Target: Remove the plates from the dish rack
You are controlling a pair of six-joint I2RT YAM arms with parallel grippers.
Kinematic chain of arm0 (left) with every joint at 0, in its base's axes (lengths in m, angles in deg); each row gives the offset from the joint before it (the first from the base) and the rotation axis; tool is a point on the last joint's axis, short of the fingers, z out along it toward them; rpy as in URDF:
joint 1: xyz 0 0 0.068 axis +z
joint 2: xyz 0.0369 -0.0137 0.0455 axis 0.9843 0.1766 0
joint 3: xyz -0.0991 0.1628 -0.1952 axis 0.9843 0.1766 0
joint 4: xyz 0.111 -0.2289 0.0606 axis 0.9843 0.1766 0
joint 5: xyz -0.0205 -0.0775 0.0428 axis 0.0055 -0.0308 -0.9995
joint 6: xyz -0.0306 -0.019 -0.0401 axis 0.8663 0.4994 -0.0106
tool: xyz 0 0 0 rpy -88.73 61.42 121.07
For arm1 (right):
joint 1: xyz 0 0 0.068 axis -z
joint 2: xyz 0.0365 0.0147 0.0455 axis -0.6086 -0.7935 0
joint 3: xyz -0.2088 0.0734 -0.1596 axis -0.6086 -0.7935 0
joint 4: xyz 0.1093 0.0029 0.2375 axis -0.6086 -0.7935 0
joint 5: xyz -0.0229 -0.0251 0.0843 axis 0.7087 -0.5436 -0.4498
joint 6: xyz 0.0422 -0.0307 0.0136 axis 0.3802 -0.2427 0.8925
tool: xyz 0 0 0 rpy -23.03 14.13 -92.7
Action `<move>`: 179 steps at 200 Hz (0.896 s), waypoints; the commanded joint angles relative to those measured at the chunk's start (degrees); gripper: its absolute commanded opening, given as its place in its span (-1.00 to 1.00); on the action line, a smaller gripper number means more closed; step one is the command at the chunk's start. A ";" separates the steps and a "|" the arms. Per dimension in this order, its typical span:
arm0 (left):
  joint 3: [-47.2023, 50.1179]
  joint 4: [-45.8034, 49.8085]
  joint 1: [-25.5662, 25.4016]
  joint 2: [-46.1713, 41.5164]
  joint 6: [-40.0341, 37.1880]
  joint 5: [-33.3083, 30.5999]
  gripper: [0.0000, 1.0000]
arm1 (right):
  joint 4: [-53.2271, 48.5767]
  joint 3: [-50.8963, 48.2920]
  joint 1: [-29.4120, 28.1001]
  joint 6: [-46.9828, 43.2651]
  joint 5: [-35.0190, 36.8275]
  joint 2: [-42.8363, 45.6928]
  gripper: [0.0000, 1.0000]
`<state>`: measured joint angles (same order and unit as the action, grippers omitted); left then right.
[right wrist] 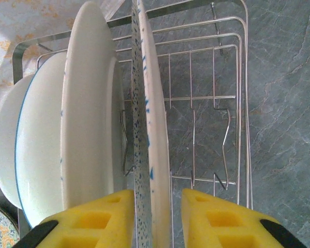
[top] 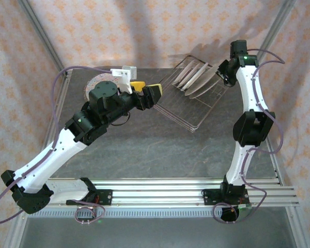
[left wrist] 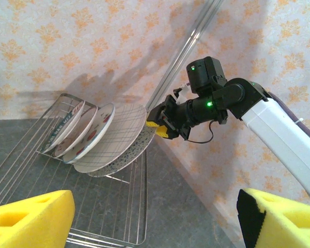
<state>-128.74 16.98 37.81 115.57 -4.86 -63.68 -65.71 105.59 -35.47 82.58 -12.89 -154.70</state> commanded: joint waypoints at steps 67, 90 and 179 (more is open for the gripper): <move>-1.14 -0.48 -0.52 -0.23 -1.07 -1.60 0.65 | -0.96 1.59 0.25 -1.68 -0.78 -0.97 -0.67; -1.14 -0.54 -0.52 -0.19 -0.98 -1.60 0.65 | -0.74 1.95 0.24 -2.00 -0.69 -0.66 -0.83; -1.58 -0.48 -0.52 0.19 -0.45 -1.08 0.66 | -1.71 3.70 0.10 -2.58 0.85 0.70 -1.00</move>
<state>-128.81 16.98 37.81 115.66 -4.84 -63.85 -67.98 106.11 -35.07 80.83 -12.10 -155.22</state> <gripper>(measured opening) 0.829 0.063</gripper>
